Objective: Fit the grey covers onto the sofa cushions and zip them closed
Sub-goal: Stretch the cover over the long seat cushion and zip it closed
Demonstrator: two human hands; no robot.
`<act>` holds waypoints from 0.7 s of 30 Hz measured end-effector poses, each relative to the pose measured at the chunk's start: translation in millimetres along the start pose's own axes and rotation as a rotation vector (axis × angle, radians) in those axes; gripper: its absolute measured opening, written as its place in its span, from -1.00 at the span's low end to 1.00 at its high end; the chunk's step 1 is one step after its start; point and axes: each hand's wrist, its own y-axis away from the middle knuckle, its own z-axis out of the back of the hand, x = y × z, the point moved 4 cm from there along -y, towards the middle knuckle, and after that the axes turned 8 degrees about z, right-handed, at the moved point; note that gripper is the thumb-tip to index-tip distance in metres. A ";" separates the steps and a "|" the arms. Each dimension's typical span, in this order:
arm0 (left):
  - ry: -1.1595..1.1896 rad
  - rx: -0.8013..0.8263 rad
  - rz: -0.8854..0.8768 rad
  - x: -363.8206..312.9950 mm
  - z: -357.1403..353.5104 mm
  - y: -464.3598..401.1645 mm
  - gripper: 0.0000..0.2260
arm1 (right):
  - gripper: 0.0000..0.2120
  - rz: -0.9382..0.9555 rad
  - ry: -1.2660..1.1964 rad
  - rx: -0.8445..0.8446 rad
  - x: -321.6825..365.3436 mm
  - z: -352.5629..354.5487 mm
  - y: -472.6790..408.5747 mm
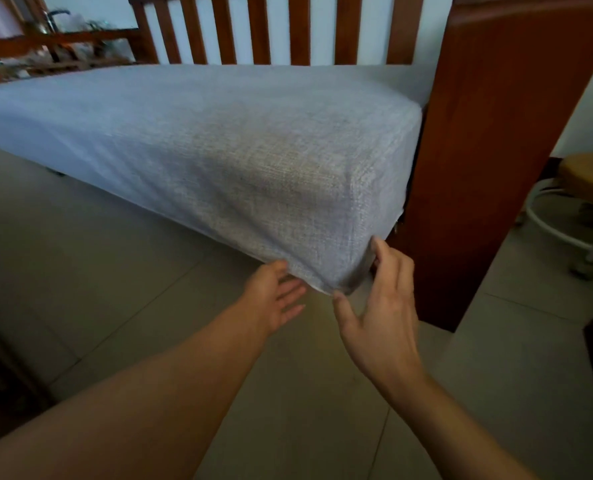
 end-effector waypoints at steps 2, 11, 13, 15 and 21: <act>0.003 -0.055 -0.041 -9.1 4.3 -2.3 -0.83 | -0.12 -0.008 0.041 0.036 12.9 -7.7 2.5; -0.227 -0.187 -0.011 -22.2 6.2 -10.5 -0.82 | -0.12 -0.012 0.224 0.139 21.6 -6.6 -1.8; -0.171 -0.230 -0.017 -23.7 7.1 -9.8 -0.88 | -0.16 -0.007 0.243 0.131 24.8 -1.8 -4.2; -0.115 -0.340 -0.081 -28.9 11.0 -10.5 -0.69 | -0.21 -0.002 0.257 0.099 28.8 4.0 -10.2; -0.450 -0.744 -0.923 -80.6 -11.2 62.0 -0.58 | -0.16 0.059 0.258 -0.016 52.9 26.0 -55.2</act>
